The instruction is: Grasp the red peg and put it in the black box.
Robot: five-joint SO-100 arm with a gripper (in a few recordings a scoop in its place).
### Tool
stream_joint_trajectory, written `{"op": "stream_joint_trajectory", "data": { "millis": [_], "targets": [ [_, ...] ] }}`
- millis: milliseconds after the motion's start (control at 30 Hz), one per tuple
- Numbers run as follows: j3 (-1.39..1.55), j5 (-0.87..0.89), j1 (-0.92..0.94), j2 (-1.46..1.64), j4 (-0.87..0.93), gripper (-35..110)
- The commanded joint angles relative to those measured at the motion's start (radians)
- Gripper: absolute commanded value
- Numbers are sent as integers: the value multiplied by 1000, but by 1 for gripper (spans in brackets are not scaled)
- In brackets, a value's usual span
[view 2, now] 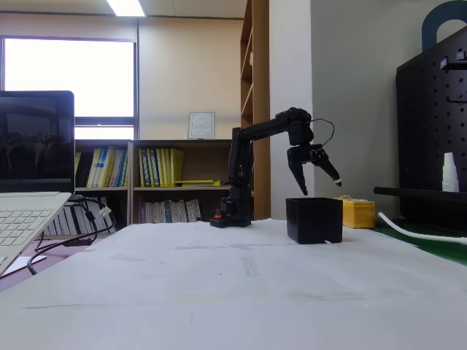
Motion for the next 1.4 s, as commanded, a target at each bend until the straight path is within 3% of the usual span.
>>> {"op": "stream_joint_trajectory", "data": {
  "millis": [0,33,67,133,533,900,967,1067,1367],
  "targets": [
    [17,3,-14,-81,17,43],
    [18,5,-11,-81,18,43],
    [21,5,-8,-81,18,33],
    [35,37,8,-86,8,0],
    [5,-28,121,-166,-8,0],
    [-534,-425,517,-676,-229,0],
    [-693,-485,577,-793,-351,0],
    [-968,-532,638,-960,-561,0],
    [-1353,-632,732,-1173,-704,0]
  ]
}}
